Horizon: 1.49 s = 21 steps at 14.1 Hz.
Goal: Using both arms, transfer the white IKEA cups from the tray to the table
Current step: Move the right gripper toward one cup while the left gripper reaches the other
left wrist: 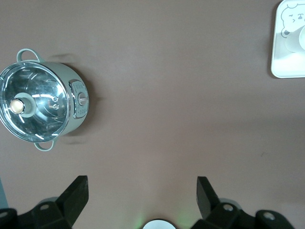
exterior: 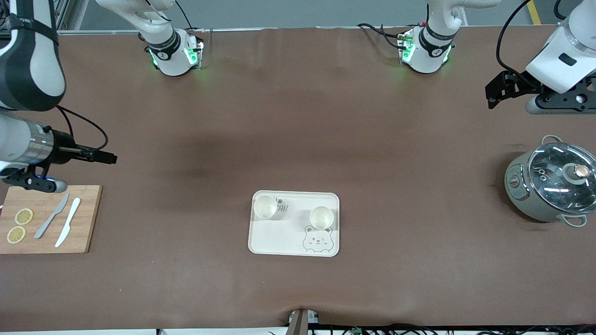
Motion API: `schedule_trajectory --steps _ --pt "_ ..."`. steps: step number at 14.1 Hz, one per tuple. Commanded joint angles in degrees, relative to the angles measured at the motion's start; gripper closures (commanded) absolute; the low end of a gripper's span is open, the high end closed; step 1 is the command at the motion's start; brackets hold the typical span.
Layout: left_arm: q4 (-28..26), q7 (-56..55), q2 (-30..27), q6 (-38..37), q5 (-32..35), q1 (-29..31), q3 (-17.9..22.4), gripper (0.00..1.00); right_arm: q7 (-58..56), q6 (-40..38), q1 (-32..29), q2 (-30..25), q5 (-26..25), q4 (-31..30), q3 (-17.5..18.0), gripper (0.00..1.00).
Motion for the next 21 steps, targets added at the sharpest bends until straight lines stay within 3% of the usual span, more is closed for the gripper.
schedule_trajectory --steps 1,8,13,18,21 --pt "-0.2 0.6 -0.6 0.3 1.5 0.4 -0.9 0.00 7.3 1.7 0.0 0.7 0.6 -0.6 2.8 0.00" --pt "-0.1 -0.3 -0.5 -0.4 0.6 1.4 -0.7 0.00 25.0 11.1 1.4 6.7 1.0 -0.3 10.5 0.00" --pt "0.0 -1.9 2.1 2.2 -4.2 2.0 -0.5 0.00 36.2 15.9 5.9 12.1 2.0 1.0 10.9 0.00" --pt "-0.3 -10.5 6.0 4.7 -6.6 -1.4 -1.0 0.00 46.5 28.4 7.3 17.7 1.5 1.1 15.3 0.00" --pt "-1.5 -10.3 7.2 6.9 -7.1 -0.7 -1.1 0.00 49.1 33.2 9.0 20.4 1.0 1.1 15.8 0.00"
